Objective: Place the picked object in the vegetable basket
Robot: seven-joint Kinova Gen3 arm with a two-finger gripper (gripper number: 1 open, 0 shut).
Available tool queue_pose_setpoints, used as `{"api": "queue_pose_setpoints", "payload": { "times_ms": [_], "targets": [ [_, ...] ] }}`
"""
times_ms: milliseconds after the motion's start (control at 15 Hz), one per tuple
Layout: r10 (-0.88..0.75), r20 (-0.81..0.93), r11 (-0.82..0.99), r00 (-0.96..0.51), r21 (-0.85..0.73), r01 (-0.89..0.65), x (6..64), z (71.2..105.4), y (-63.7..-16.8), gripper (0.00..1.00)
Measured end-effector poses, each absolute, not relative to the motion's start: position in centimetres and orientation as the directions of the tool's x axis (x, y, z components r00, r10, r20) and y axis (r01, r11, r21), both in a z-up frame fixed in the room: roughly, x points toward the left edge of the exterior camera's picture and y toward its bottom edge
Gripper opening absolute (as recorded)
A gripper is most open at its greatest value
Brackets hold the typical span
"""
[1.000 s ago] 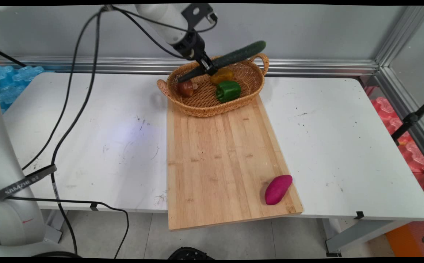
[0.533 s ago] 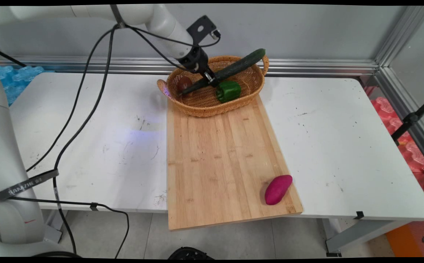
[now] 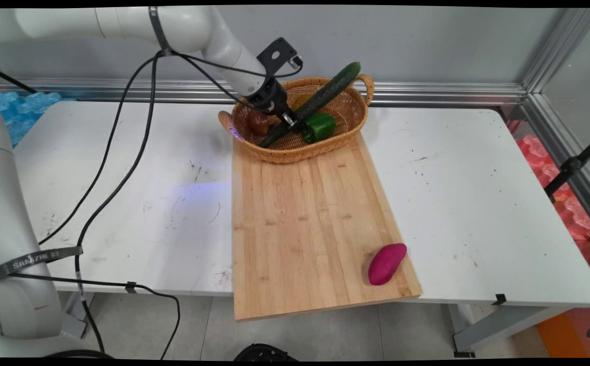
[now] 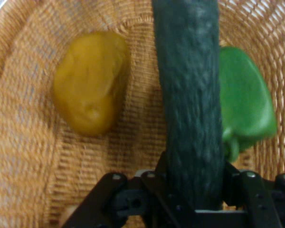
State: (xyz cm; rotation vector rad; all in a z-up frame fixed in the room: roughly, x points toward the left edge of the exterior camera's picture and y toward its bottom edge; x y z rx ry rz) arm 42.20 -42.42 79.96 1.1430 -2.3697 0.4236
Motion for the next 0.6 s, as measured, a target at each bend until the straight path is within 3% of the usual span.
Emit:
{"api": "queue_pose_setpoints", "payload": {
  "times_ms": [67,133,600],
  "targets": [
    [-0.651,0.537,0.601,-0.536,-0.066,-0.796,42.38,79.71,-42.24,0.00],
    [-0.654,0.538,0.599,-0.533,-0.063,-0.798,42.55,79.58,-42.11,1.00],
    [-0.655,0.542,0.596,-0.527,-0.059,-0.801,43.25,79.30,-41.76,1.00]
  ]
}}
